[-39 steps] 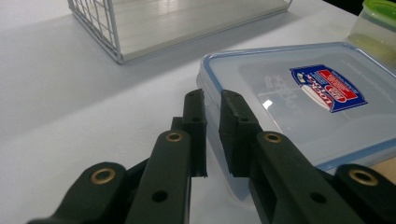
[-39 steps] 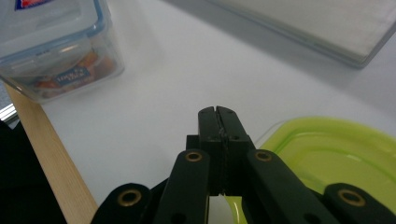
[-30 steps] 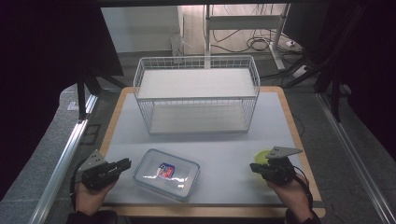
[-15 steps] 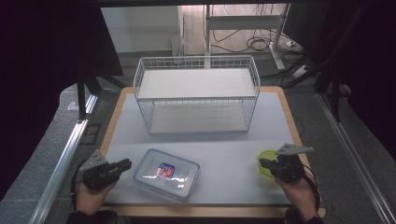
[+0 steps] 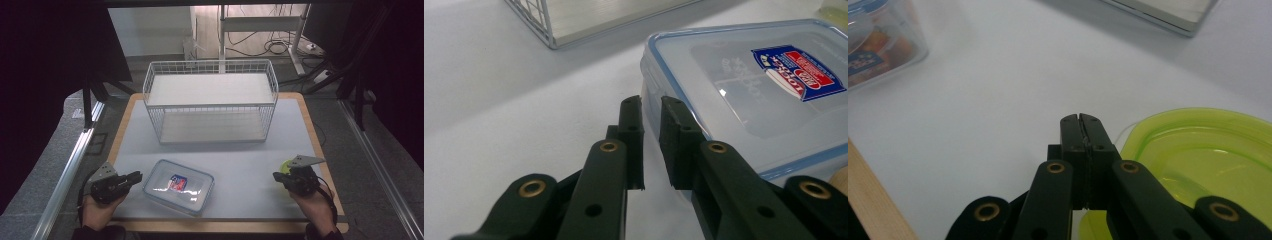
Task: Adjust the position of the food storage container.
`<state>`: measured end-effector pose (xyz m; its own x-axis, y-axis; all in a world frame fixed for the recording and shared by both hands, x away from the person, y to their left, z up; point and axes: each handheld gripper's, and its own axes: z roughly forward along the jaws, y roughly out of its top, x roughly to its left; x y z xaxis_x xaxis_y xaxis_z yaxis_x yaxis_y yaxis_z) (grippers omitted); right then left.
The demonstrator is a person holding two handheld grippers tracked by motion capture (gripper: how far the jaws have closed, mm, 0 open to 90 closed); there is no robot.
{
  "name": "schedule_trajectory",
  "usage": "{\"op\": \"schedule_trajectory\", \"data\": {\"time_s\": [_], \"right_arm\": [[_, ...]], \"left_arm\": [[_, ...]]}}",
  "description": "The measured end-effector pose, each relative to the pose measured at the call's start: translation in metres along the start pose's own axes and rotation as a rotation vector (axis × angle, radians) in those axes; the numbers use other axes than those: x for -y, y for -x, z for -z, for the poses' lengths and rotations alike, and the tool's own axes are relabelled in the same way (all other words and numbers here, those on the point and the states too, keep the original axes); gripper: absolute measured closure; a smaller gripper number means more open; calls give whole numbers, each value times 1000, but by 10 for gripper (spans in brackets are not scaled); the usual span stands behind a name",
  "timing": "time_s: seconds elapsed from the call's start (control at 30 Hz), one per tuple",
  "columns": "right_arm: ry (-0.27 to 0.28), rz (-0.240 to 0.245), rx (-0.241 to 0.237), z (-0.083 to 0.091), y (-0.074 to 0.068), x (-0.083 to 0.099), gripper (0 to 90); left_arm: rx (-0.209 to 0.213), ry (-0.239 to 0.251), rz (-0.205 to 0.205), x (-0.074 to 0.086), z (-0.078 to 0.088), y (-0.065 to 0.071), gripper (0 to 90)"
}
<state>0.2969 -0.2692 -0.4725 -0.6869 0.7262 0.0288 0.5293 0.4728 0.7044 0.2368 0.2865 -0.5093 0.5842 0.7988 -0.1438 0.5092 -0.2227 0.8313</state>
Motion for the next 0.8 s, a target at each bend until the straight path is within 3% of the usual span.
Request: {"op": "schedule_trajectory", "data": {"time_s": [0.1,0.23,0.33,0.4,0.57,0.7,0.73,0.8], "right_arm": [[6,-13,16,3,2,1,900],[47,27,0,6,-10,-4,899],[56,67,-39,3,-24,-6,898],[49,78,-78,-2,-33,-6,897],[19,96,-160,-20,-56,-6,897],[-4,106,-206,-29,-70,-6,894],[-14,124,-230,-35,-80,-6,884],[-26,135,-242,-38,-84,-6,880]], "left_arm": [[1,-4,3,0,0,0,807],[3,-36,1,3,-3,1,821],[18,-76,-9,8,-6,5,833],[-1,-96,-13,10,-7,9,858],[25,-86,34,15,-3,11,884],[5,-106,36,15,-5,14,897],[17,-114,34,14,-8,16,897],[25,-130,22,13,-11,20,897]]}}
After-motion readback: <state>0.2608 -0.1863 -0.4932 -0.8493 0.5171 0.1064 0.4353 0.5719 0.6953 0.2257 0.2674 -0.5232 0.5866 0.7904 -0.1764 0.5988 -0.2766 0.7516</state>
